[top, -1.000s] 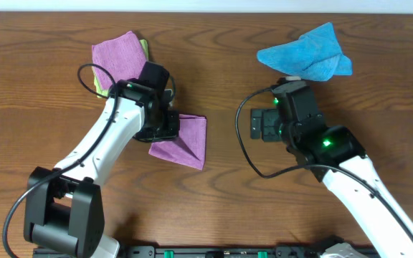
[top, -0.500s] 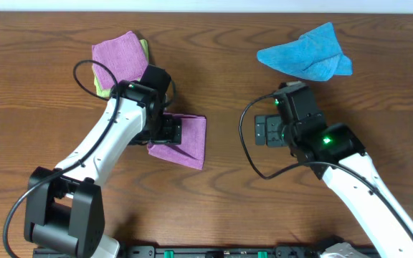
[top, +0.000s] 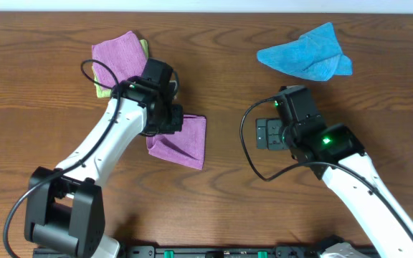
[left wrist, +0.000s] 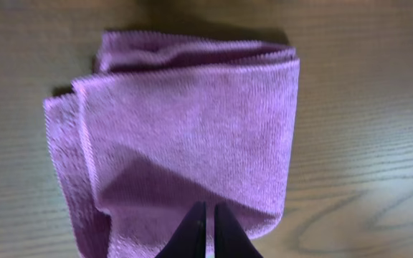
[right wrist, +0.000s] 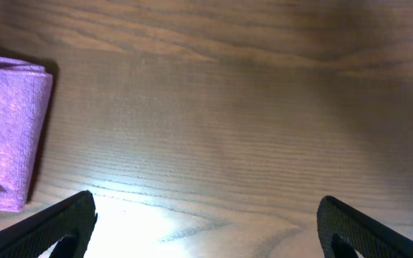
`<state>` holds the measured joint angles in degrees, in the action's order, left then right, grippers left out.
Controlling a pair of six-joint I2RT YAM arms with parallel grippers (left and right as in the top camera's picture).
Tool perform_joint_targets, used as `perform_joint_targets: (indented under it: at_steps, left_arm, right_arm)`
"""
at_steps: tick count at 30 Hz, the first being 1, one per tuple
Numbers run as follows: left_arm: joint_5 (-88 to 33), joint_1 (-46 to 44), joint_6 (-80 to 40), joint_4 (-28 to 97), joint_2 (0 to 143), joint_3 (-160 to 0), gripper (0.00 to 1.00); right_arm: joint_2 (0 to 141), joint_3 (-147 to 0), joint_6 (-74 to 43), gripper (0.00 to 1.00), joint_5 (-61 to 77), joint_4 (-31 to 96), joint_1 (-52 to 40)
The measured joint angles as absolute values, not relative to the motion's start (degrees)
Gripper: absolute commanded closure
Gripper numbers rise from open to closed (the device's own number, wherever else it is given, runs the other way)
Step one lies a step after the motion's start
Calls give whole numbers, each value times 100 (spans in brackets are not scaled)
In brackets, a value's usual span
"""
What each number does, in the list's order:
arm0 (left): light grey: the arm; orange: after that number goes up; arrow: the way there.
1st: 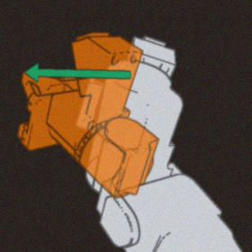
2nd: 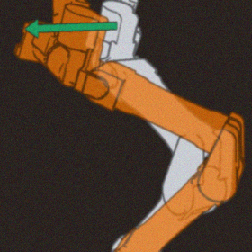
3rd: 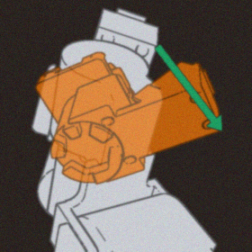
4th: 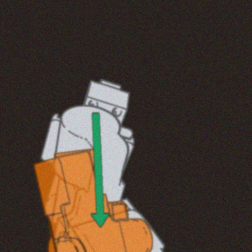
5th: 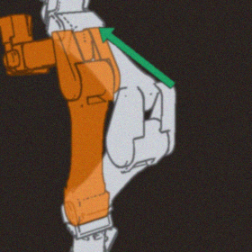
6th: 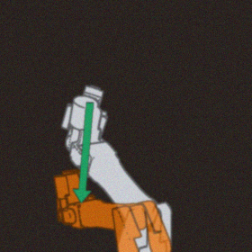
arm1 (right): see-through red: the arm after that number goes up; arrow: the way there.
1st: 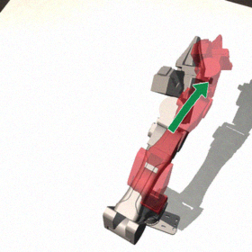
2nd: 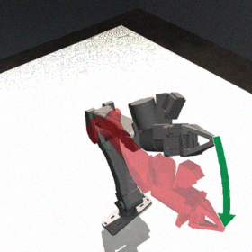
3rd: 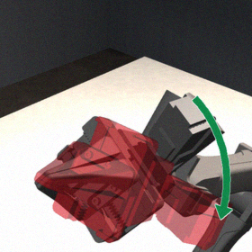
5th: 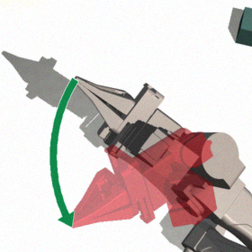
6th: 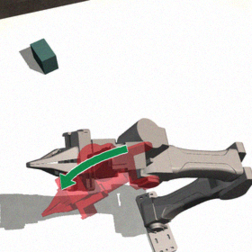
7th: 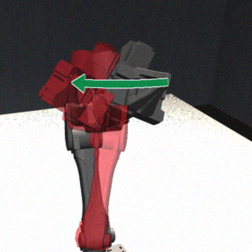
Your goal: Fold the cloth
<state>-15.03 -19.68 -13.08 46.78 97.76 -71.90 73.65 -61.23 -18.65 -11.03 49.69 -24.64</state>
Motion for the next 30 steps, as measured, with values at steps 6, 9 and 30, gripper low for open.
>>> perform_joint_targets:
  at_steps: [6, 9, 30]
  left_arm:
    - [-1035, -2355, -1459, 4705, 9907, -6794, 94]
    - [-805, -2451, -1546, 4838, 9959, -6617, 94]
    - [117, -2580, -2123, 4794, 9966, -6132, 94]
  right_arm:
    - [7365, -5953, -1887, 2, -1100, 4993, -2464]
    - [7365, -5951, -1887, 1, -1100, 4991, -2464]
    - [7365, -5948, -1887, 1, -1118, 4947, -2464]
